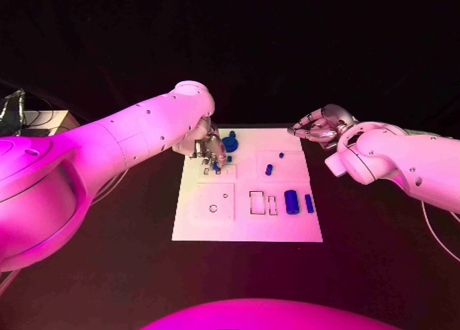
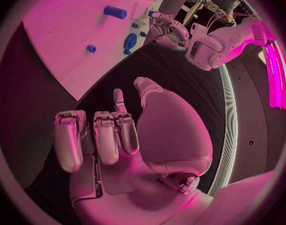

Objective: Assemble the parts on the task board

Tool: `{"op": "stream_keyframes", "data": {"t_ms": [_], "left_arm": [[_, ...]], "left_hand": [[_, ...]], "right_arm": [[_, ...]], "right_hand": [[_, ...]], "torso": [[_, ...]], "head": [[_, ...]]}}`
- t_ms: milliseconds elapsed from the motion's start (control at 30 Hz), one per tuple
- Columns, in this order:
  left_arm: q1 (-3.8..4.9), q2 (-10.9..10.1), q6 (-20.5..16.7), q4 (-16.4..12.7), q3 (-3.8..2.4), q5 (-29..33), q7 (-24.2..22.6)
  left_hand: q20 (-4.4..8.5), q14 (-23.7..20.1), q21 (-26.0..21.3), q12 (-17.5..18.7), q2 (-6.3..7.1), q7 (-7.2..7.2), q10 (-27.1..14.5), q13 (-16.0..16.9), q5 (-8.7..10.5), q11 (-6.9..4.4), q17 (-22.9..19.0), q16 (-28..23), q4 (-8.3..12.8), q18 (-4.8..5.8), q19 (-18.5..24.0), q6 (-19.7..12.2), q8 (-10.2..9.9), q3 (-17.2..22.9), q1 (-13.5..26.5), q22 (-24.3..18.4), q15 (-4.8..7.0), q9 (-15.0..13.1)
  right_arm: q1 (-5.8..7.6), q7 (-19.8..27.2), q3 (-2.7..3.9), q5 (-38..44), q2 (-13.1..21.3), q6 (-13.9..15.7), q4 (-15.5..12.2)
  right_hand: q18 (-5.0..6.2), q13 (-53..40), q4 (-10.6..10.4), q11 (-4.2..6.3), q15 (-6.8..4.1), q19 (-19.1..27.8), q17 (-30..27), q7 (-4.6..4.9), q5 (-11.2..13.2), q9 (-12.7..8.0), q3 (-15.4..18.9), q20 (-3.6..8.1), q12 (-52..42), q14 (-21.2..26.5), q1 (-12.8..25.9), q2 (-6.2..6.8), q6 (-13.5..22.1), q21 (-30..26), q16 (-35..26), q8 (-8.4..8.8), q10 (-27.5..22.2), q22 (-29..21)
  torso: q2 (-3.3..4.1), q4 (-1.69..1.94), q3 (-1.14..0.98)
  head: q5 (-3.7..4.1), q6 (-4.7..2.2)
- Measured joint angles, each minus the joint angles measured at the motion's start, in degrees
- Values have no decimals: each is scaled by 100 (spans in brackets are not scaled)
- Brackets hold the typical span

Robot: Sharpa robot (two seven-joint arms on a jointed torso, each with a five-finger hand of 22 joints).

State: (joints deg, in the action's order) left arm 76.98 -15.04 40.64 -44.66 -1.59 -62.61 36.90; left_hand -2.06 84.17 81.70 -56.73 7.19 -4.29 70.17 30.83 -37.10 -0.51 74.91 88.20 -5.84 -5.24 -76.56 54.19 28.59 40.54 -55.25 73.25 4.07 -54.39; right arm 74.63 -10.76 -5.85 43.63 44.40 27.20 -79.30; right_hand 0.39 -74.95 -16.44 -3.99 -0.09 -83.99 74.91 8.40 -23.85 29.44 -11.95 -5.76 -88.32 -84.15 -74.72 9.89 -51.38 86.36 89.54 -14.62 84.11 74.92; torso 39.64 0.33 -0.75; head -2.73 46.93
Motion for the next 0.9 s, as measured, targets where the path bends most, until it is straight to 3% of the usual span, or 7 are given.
{"op": "stream_keyframes", "data": {"t_ms": [900], "left_arm": [[-81, 38, -172, 41, 69, -59, -35]], "left_hand": [[21, 0, 0, 0, 0, 4, 21, 31, -28, 20, 0, 0, 0, 0, -21, 3, -35, 0, 0, 19, -1, -11]], "right_arm": [[3, 3, 0, 13, -30, 2, -4]], "right_hand": [[0, 2, 0, 0, 0, 0, 0, 0, 0, -2, 0, 0, 0, 0, 0, 0, 0, 0, 0, 0, 0, -1]], "torso": [[-4, -3, -7]], "head": [[20, 75]]}}
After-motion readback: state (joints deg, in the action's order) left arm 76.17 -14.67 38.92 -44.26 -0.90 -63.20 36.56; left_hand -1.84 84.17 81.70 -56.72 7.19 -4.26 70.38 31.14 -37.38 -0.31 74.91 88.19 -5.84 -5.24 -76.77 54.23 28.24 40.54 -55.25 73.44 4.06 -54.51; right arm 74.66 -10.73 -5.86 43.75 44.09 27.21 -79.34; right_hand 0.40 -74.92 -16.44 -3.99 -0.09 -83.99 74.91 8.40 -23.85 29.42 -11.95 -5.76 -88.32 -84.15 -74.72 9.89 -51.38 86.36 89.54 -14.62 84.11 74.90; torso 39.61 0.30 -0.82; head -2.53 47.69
